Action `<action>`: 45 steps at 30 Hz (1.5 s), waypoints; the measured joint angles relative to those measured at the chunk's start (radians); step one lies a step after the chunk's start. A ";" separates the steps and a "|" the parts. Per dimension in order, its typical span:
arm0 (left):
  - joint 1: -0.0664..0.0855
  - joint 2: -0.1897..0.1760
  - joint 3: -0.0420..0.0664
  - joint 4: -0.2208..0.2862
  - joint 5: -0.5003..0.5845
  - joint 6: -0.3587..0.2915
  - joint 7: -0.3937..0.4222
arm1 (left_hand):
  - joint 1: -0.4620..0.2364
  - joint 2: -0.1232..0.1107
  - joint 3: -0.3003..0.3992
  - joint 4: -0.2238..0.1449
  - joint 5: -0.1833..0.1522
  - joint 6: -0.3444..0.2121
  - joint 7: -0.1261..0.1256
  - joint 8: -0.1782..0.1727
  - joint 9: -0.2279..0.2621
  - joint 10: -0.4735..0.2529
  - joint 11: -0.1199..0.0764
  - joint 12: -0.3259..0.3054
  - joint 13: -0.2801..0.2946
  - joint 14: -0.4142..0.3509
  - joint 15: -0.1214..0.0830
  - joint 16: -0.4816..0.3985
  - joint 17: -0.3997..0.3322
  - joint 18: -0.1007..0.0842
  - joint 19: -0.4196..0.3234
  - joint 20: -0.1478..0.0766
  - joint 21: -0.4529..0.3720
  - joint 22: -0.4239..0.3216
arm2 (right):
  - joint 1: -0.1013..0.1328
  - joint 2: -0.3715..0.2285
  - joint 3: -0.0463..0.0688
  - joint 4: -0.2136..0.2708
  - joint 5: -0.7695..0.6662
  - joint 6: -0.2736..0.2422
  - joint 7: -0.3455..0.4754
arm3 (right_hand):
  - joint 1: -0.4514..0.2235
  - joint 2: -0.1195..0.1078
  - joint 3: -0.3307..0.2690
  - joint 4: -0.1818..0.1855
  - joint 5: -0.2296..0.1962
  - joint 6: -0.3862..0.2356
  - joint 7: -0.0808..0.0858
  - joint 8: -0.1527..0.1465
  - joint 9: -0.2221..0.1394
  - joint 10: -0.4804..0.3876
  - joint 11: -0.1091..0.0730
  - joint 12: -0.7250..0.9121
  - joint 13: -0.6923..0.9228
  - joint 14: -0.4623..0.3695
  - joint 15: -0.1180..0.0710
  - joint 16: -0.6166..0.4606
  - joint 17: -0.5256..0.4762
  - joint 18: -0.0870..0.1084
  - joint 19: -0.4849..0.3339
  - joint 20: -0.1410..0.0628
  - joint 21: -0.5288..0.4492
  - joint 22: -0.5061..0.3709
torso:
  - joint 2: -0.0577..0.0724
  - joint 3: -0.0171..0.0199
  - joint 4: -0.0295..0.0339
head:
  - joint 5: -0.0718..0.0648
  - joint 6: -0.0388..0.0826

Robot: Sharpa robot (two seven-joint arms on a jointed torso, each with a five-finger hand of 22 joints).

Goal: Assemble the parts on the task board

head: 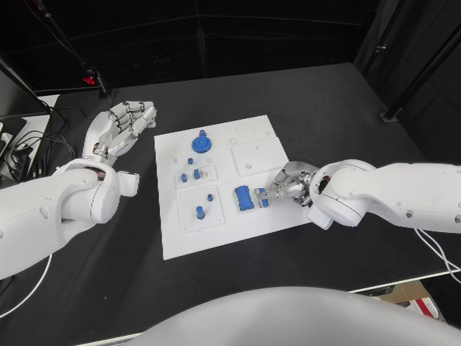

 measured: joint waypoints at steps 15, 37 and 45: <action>0.000 0.000 0.000 -0.001 0.000 0.001 0.000 | 0.000 0.000 0.000 0.000 0.000 0.000 0.000 0.000 0.000 0.000 0.000 0.000 0.000 0.000 0.000 0.000 0.000 0.000 0.000 0.000 0.000 0.000 | 0.000 0.004 0.000 0.006 -0.091 0.018 0.004 | -0.001 -0.001 -0.032 0.010 0.000 -0.063 0.002 -0.006 -0.002 0.000 0.000 0.000 0.000 0.000 0.000 0.000 0.000 0.000 0.000 0.000 0.000 0.000 | 0.000 0.0001 0.0000 | 0.004 0.000; 0.000 -0.001 0.000 0.000 0.000 0.004 0.000 | 0.005 0.005 0.000 0.000 0.000 0.000 0.000 0.000 -0.001 0.000 0.000 0.000 0.000 0.000 0.000 0.000 -0.002 0.000 0.000 0.000 0.000 0.000 | 0.000 -0.020 0.000 0.017 -0.128 0.023 0.021 | -0.056 0.015 -0.157 0.069 -0.178 -0.078 -0.006 0.203 0.102 -0.003 0.003 0.000 0.000 0.000 -0.012 0.000 0.000 0.000 0.000 -0.012 0.000 0.000 | 0.000 0.0001 0.0000 | 0.006 0.000; 0.000 0.000 0.000 -0.002 0.000 0.004 0.000 | 0.005 0.005 0.000 0.000 0.000 0.000 0.000 0.000 -0.001 0.000 0.000 0.000 0.000 0.000 0.000 0.000 -0.002 0.000 0.000 0.000 0.000 0.000 | 0.000 -0.024 0.000 0.017 -0.144 0.066 0.025 | 0.000 0.033 -0.210 0.069 -0.211 -0.162 -0.031 0.424 0.266 0.000 -0.015 0.000 0.000 -0.002 -0.031 0.000 0.000 0.000 0.001 -0.029 0.000 0.000 | 0.000 0.0004 -0.0001 | 0.002 0.000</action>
